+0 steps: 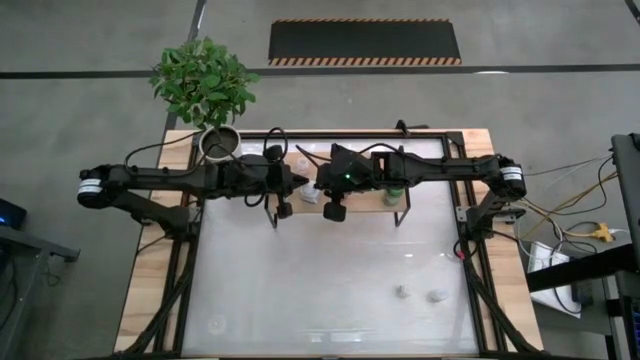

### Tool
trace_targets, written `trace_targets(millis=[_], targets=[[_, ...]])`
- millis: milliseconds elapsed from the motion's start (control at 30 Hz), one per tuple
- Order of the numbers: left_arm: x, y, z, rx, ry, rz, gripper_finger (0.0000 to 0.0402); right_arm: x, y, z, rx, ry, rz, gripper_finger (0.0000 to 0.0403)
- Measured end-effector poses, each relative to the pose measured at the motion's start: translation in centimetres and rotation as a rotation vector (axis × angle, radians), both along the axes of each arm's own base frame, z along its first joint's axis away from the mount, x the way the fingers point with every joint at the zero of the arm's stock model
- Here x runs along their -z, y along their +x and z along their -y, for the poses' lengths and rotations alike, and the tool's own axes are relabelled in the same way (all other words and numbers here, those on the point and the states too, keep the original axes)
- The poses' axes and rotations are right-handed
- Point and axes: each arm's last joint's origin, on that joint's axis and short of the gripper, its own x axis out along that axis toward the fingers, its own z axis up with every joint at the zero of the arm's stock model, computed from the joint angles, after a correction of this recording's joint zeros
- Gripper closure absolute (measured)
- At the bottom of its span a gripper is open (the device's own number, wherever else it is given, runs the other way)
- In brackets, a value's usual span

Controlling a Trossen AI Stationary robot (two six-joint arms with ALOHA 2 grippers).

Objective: Pick and place medicine bottles onto shelf by color
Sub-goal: Put the white pill bottle on the shelf

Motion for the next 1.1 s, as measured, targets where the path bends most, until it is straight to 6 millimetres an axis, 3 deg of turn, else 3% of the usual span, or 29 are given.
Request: trace_targets(millis=[900, 1100], targets=[[0.2, 0.0, 0.7, 0.018, -0.023, -0.013, 0.0401, -0.3, -0.3, 0.2, 0.004, -0.052, -0.006, 0.0394], [-0.6, -0.4, 0.7, 0.021, -0.013, 0.009, 0.0402, -1.1, -0.8, 0.2, 0.007, -0.042, 0.007, 0.0394]])
